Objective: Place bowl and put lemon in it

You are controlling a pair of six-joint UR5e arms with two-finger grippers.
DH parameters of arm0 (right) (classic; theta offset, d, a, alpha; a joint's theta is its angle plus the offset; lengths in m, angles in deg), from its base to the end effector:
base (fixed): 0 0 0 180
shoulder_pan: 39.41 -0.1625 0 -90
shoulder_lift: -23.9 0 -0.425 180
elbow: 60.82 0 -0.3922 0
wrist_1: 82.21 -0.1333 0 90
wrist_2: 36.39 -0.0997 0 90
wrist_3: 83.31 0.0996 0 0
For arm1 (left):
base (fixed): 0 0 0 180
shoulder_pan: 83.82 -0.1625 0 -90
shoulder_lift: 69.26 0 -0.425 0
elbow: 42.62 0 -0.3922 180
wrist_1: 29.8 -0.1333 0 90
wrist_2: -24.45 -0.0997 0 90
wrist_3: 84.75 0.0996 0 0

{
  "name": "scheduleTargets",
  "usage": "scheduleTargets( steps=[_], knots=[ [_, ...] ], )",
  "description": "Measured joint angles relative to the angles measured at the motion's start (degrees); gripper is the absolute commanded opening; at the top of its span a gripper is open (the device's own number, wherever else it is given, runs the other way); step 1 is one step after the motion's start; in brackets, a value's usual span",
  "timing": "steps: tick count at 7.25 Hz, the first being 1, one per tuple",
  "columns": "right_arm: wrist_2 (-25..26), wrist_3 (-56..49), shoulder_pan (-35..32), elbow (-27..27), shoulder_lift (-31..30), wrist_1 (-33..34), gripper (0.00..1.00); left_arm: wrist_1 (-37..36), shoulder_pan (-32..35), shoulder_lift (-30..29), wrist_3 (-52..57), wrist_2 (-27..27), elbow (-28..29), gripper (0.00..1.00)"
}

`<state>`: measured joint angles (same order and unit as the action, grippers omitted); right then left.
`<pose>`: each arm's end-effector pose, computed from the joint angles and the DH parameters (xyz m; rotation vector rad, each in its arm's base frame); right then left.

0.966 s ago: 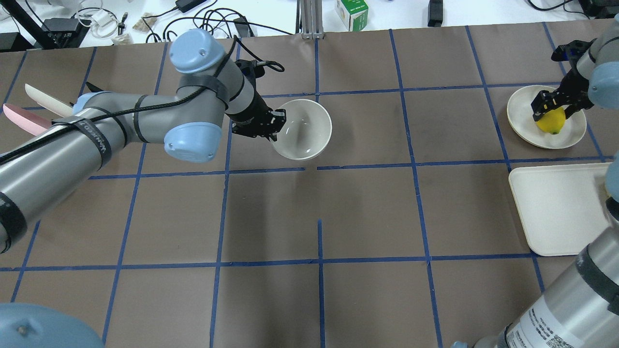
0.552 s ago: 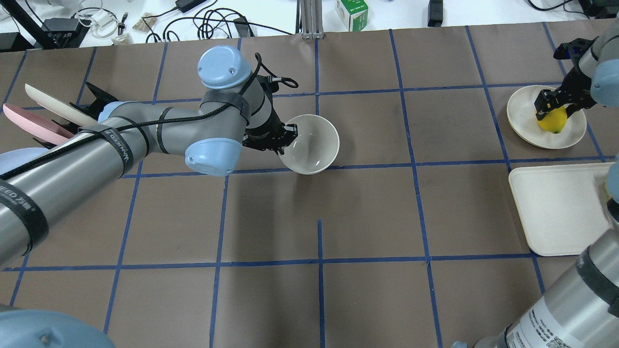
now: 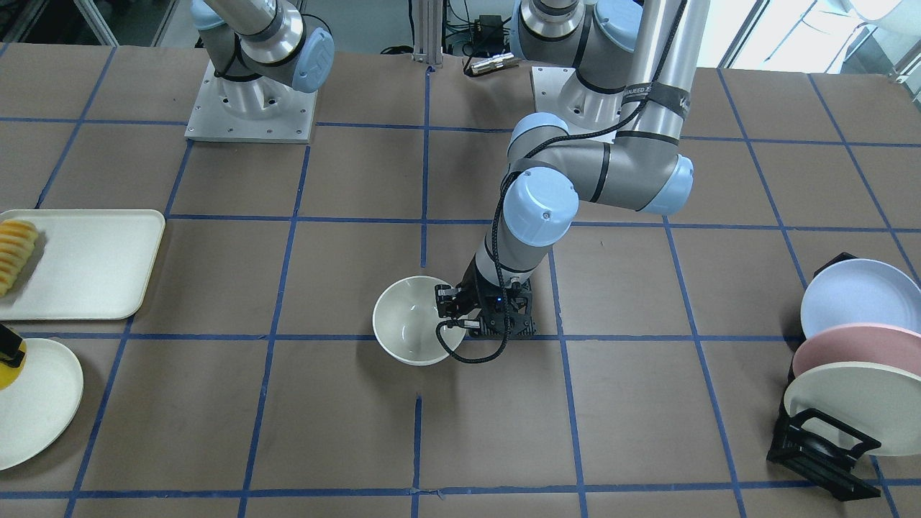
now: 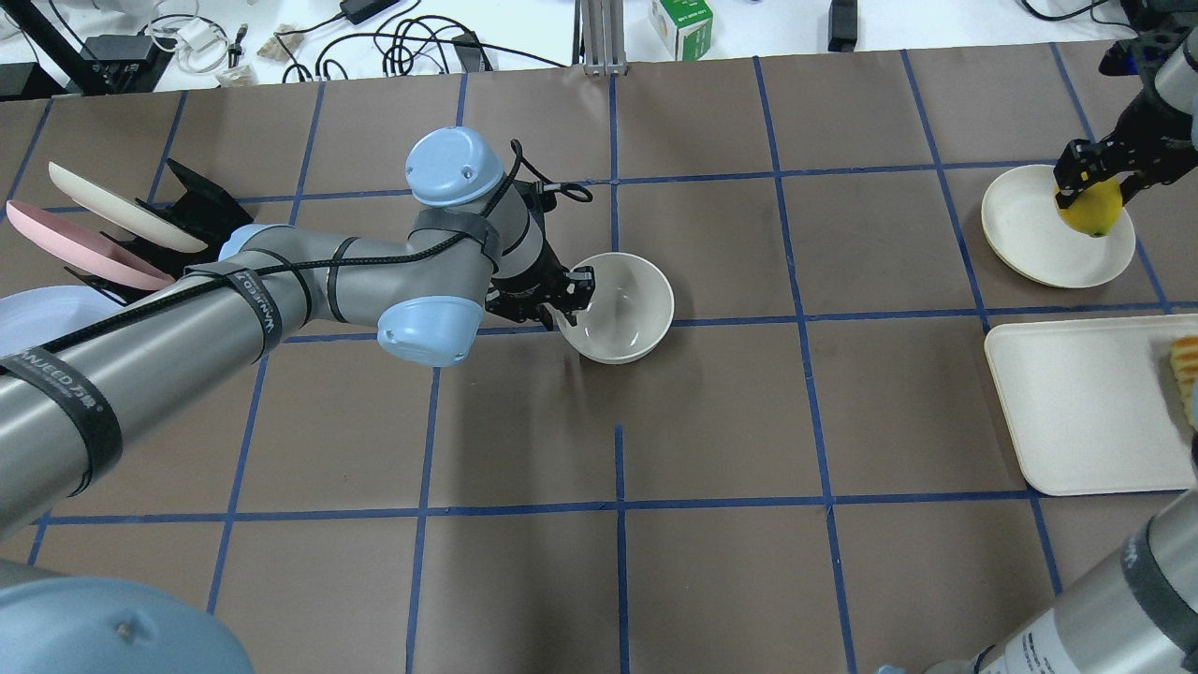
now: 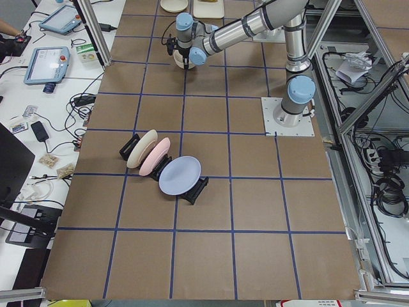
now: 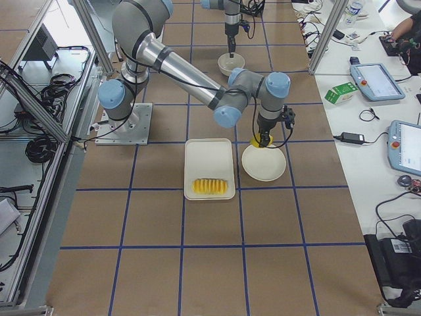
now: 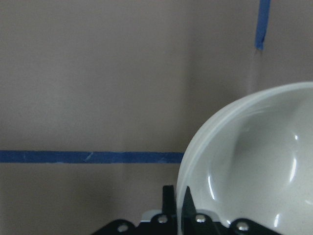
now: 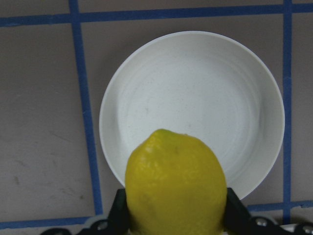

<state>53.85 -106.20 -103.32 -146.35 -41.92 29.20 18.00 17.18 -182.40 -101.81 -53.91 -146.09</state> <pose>-0.1647 -0.6385 0.3213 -0.0874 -3.1240 0.0395 -0.2633 -0.5504 0.2320 0.1399 -2.9170 0.0662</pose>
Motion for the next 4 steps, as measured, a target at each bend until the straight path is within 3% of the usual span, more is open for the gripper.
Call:
scheduleTargets(
  steps=[2, 4],
  knots=[
    [-1.1, 7.4, -6.2, 0.3, -3.9, -4.3, 0.00, 1.1, -3.6, 2.9, 3.2, 0.2, 0.9, 1.00],
    [-1.6, 16.4, -14.6, 0.3, -6.8, -6.5, 0.00, 10.8, -7.6, 8.4, 9.0, -0.8, 4.6, 1.00]
  ],
)
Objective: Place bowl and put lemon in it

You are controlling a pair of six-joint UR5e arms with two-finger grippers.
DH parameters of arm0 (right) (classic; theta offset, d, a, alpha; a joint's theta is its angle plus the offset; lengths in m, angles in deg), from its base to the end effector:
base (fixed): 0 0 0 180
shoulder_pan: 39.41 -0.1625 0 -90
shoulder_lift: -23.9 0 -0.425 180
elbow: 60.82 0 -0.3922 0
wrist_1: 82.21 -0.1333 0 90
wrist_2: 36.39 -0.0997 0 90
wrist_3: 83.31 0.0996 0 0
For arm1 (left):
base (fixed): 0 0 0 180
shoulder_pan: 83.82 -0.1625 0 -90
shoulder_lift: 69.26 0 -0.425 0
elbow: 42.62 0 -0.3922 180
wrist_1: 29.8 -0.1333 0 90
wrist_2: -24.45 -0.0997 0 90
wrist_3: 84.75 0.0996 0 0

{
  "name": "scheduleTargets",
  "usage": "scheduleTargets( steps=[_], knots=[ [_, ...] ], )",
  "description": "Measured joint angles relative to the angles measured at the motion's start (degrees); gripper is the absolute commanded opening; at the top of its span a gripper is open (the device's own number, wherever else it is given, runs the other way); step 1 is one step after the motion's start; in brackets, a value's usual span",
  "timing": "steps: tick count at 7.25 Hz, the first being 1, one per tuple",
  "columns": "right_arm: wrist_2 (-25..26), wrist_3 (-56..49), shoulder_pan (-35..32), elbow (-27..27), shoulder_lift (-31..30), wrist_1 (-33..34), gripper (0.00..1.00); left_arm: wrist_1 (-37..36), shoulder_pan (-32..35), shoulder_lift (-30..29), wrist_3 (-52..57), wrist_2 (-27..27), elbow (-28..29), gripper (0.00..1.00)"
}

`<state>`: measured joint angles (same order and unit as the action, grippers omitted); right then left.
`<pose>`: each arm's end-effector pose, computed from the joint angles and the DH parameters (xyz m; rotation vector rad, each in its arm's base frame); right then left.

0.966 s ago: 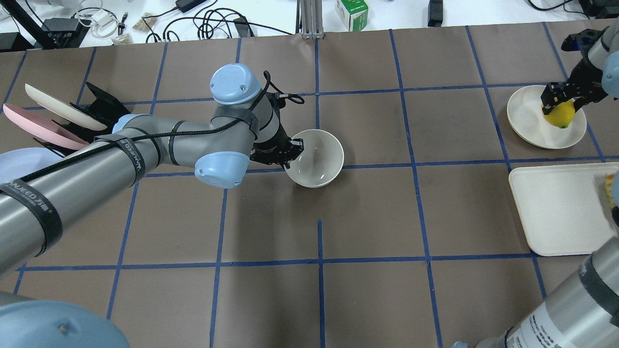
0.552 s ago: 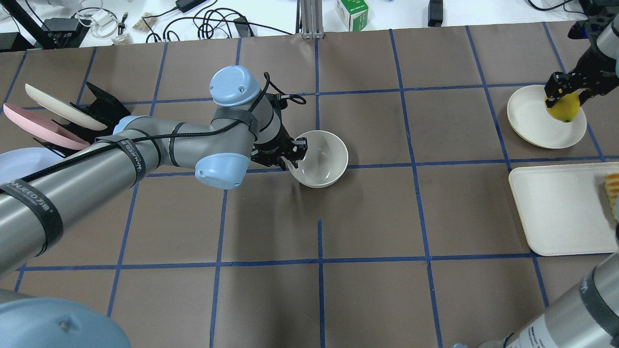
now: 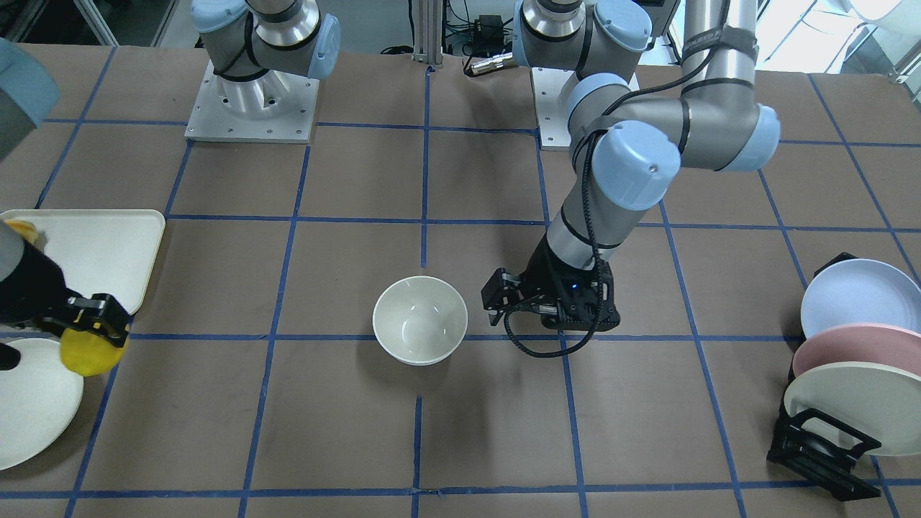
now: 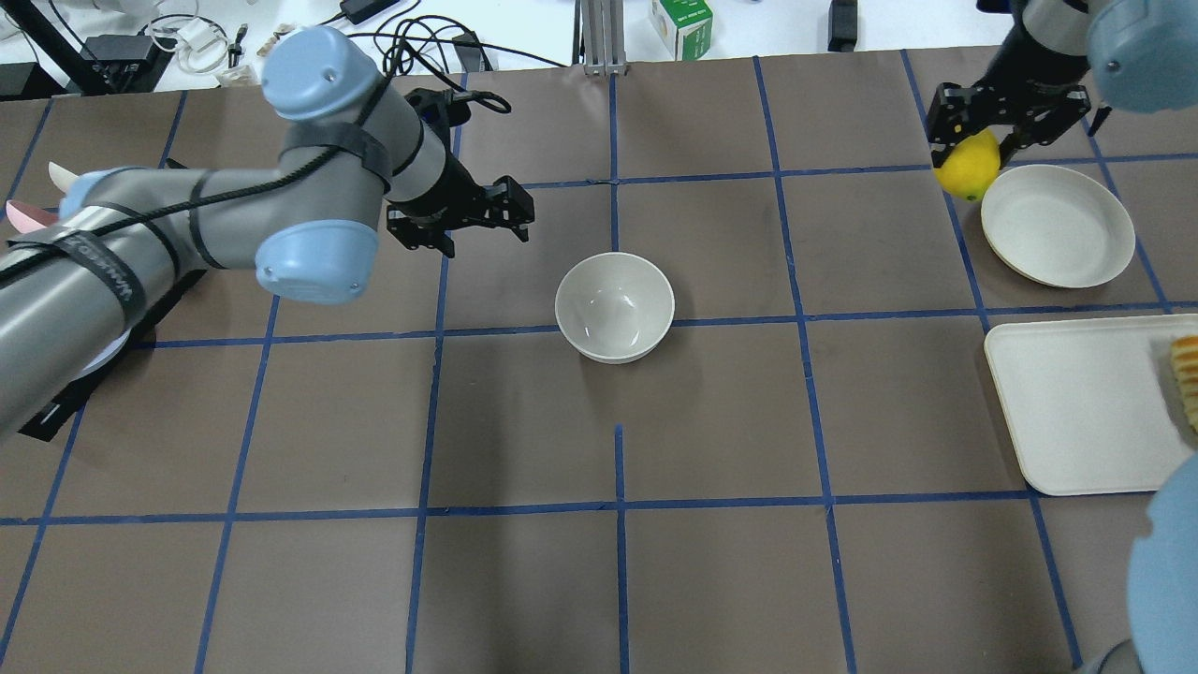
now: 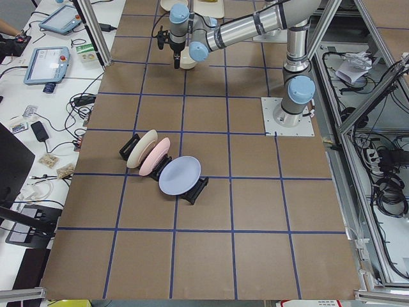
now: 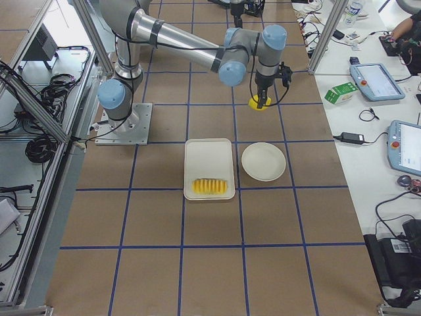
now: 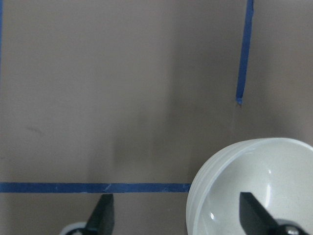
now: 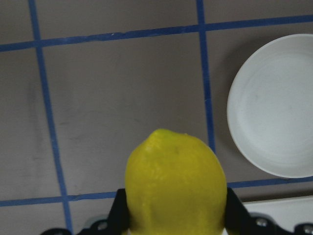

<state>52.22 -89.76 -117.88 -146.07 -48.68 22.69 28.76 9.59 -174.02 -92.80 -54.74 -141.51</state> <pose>0.0104 -0.6281 0.3864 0.1377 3.1200 -0.0660 -0.1862 -0.5695 0.3327 0.0999 -2.9340 0.1711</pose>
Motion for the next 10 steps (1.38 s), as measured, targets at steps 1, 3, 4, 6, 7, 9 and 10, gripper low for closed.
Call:
scheduleTargets(
  steps=[1, 3, 4, 6, 7, 9, 10],
  knots=[
    [-0.1, 4.7, -4.7, 0.0, -0.8, -0.4, 0.00, 9.3, -1.3, 2.7, 1.0, -2.6, 4.2, 1.00],
    [-0.2, 13.2, -13.8, -0.2, -1.1, -0.6, 0.00, 24.5, -1.9, 6.4, 1.8, -9.0, 11.8, 1.00],
    [-1.5, 18.9, -17.9, -0.4, -0.5, -0.4, 0.00, 27.7, -1.8, 7.7, 1.9, -11.5, 13.3, 1.00],
    [-4.8, 27.9, -23.5, -0.7, 1.5, 1.5, 0.00, 29.5, -1.7, 9.3, 1.9, -14.0, 13.7, 1.00],
    [-5.1, 30.2, -26.0, -0.8, 2.8, 3.4, 0.00, 29.5, -2.0, 9.6, 1.9, -13.8, 13.5, 1.00],
    [-5.1, 35.3, -30.5, -1.0, 6.3, 9.1, 0.00, 29.3, -2.5, 9.8, 2.0, -13.1, 13.2, 1.00],
    [-4.9, 36.3, -31.5, -1.2, 7.4, 10.3, 0.00, 29.1, -2.6, 9.9, 1.9, -13.1, 12.8, 1.00]
  ],
)
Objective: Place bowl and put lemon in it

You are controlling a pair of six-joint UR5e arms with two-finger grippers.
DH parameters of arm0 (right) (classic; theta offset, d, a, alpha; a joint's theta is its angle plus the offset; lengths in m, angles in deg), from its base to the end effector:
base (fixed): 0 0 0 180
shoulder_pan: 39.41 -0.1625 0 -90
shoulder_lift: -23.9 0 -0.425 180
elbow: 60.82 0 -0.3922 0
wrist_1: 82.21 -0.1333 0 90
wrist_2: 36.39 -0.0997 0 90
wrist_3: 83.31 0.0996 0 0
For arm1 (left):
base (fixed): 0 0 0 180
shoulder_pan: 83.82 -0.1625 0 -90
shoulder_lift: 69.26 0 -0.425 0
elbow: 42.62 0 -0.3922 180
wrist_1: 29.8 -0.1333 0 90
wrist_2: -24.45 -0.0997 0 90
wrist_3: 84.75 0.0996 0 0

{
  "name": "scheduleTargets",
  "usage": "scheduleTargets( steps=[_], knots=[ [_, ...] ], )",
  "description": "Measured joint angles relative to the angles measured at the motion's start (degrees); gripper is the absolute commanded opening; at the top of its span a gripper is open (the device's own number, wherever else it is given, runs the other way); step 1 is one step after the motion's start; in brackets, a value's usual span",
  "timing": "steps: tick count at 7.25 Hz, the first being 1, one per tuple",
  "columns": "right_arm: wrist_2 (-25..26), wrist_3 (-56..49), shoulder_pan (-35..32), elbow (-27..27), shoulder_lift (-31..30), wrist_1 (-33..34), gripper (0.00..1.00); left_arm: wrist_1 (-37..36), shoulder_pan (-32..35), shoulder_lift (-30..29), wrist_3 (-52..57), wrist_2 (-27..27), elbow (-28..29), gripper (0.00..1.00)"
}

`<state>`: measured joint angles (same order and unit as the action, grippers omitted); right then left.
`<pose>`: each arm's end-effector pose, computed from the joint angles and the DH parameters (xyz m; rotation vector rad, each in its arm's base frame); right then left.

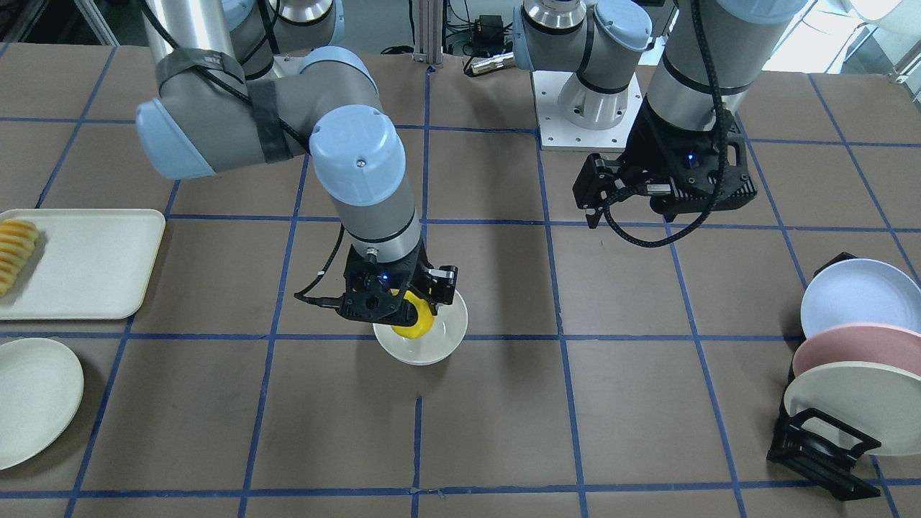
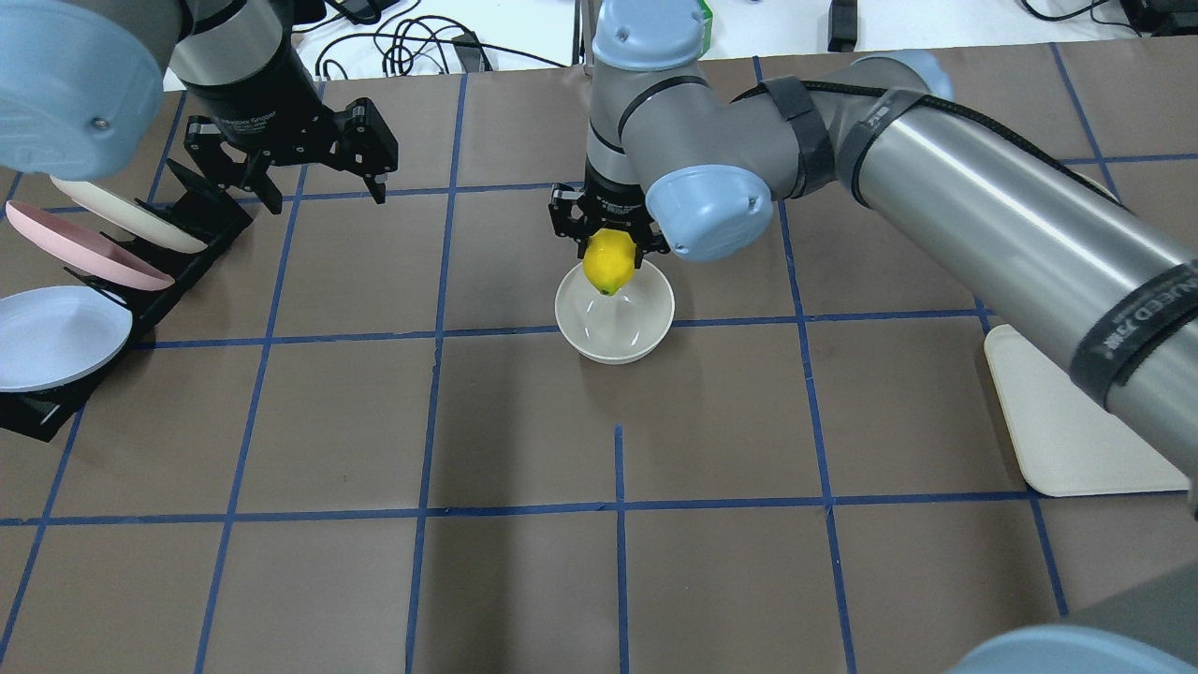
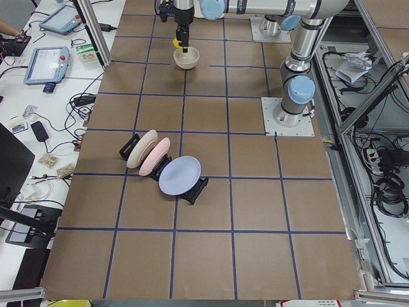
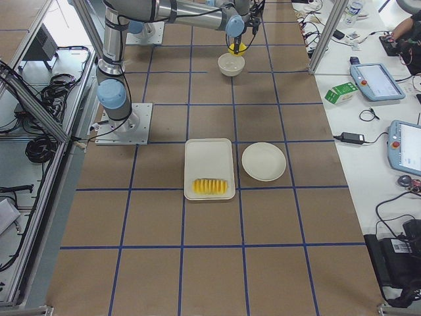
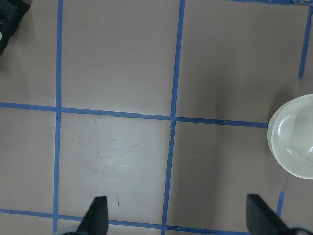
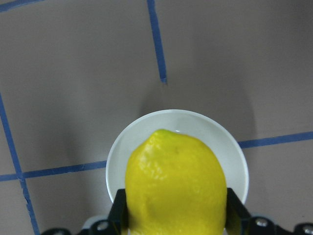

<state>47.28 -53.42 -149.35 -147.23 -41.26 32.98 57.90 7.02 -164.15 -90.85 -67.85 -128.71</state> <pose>0.3574 -0.5621 0.3141 0.2555 3.0015 -0.0238 -0.1371 -0.5284 0.4820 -0.1431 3.0994 -0.0394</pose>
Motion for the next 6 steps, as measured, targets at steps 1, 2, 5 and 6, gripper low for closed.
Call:
scheduleTargets(
  steps=[1, 2, 5, 6],
  knots=[
    [0.2, 0.4, -0.4, -0.4, 0.6, 0.5, 0.00, -0.3, -0.2, 0.2, 0.0, 0.1, -0.4, 1.00],
    [0.5, 0.6, -0.5, -1.3, 0.9, 0.9, 0.00, -0.5, -0.5, 0.2, 0.1, 0.3, -0.6, 1.00],
    [1.5, 0.7, -0.5, -4.3, 1.8, 3.4, 0.00, -0.9, -1.1, 0.6, -0.2, 0.8, -1.5, 1.00],
    [1.3, 0.7, -0.5, -4.5, 2.5, 4.2, 0.00, -1.3, -1.1, 0.9, -0.2, 1.2, -1.5, 1.00]
  ],
)
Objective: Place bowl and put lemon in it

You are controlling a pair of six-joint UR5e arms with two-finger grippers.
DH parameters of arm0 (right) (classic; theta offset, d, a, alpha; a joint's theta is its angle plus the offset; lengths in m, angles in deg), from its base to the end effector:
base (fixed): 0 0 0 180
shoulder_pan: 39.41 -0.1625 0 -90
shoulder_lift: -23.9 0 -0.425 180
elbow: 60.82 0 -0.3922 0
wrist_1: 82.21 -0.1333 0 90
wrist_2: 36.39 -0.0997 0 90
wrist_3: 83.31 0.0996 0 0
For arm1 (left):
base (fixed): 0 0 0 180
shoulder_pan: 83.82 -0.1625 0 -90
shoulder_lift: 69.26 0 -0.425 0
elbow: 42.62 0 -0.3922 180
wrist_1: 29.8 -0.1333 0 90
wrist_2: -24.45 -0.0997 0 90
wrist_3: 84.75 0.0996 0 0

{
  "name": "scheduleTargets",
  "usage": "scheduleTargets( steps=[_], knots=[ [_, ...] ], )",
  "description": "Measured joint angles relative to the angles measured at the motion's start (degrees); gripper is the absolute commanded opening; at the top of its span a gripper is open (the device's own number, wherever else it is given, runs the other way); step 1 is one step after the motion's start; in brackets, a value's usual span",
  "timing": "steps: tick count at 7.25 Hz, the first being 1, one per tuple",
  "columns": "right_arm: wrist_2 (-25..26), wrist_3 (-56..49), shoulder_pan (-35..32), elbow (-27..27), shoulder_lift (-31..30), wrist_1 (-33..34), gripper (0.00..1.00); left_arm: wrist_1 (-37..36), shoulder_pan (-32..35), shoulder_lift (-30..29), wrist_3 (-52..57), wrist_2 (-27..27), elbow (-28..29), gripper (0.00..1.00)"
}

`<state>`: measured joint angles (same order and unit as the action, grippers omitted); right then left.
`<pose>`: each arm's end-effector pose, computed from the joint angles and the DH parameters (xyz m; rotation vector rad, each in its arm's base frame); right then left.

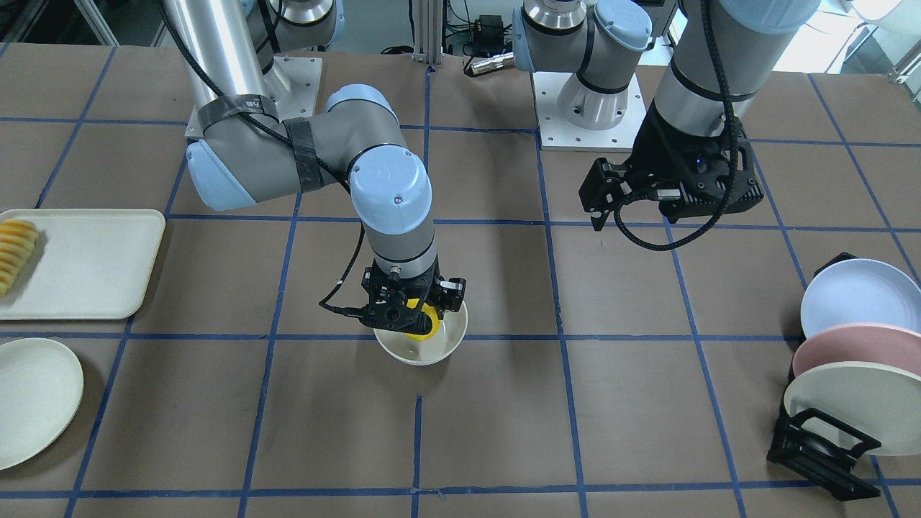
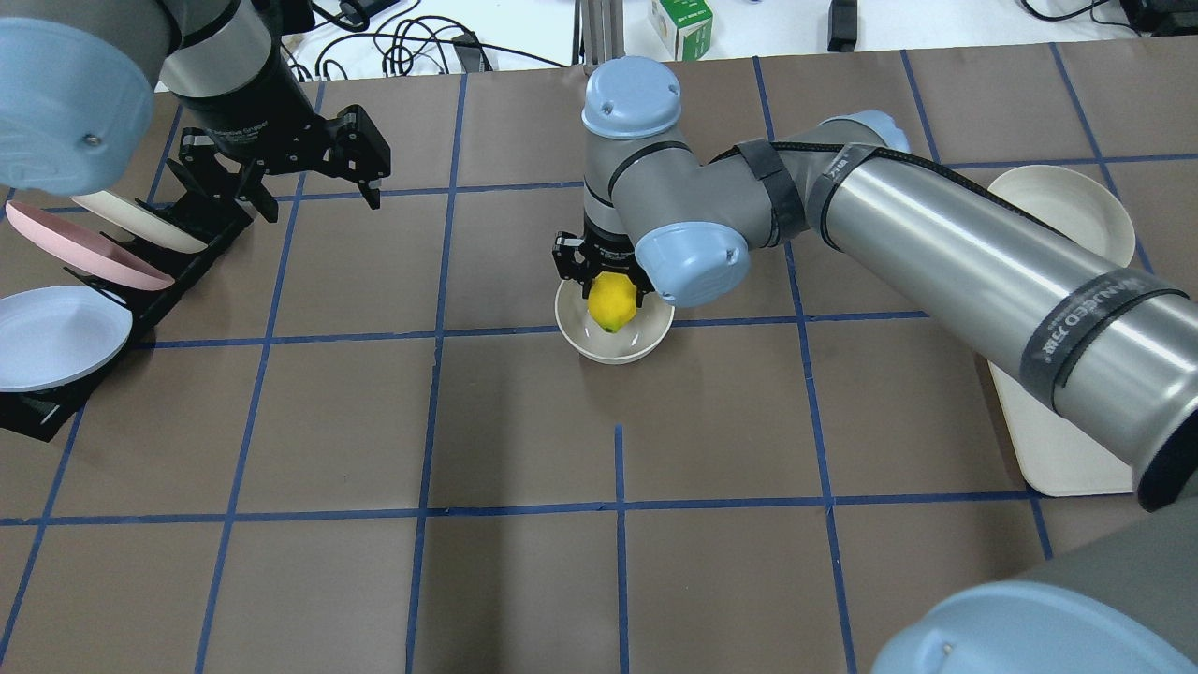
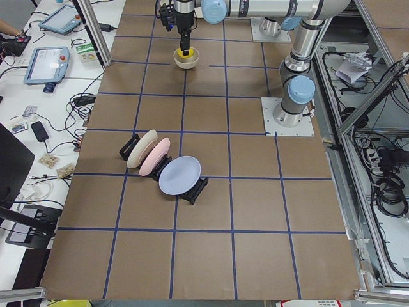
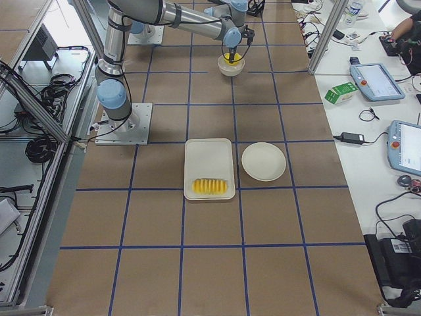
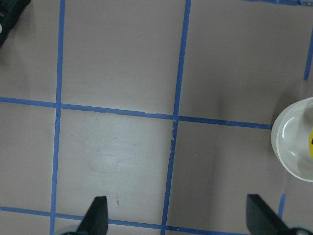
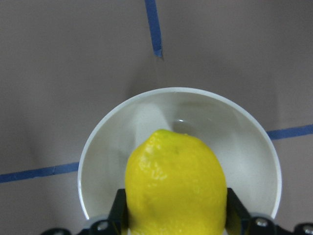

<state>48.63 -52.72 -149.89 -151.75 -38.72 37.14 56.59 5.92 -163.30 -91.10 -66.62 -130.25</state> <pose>0.3577 -0.5520 0.2565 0.2680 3.0434 0.0322 -0.1291 -0.5256 0.4789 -0.1806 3.1190 -0.0544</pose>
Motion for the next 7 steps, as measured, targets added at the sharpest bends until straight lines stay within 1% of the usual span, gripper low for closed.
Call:
scheduleTargets(
  steps=[1, 2, 3, 5, 6, 7],
  knots=[
    [-0.1, -0.1, 0.0, -0.1, 0.6, 0.4, 0.00, -0.4, 0.0, 0.3, 0.0, 1.2, 0.0, 1.00],
    [-0.1, -0.2, 0.0, -0.1, 1.2, 1.1, 0.05, -0.5, -0.2, 0.6, 0.1, 2.6, -0.1, 1.00],
    [-0.1, -0.3, 0.0, -0.1, 1.9, 2.1, 0.14, -0.6, -0.5, 0.8, 0.2, 2.9, -0.1, 1.00],
    [0.0, 0.0, 0.0, -0.2, 2.8, 3.3, 0.21, -0.6, -0.7, 0.9, 0.3, 2.7, -0.1, 1.00],
    [-0.1, 0.1, 0.0, -0.2, 3.2, 3.4, 0.27, -0.6, -0.7, 0.9, 0.3, 2.5, -0.2, 1.00],
    [-0.1, 0.1, 0.0, -0.2, 3.4, 3.4, 0.37, -0.6, -0.8, 0.9, 0.3, 2.4, -0.2, 1.00]
  ],
)
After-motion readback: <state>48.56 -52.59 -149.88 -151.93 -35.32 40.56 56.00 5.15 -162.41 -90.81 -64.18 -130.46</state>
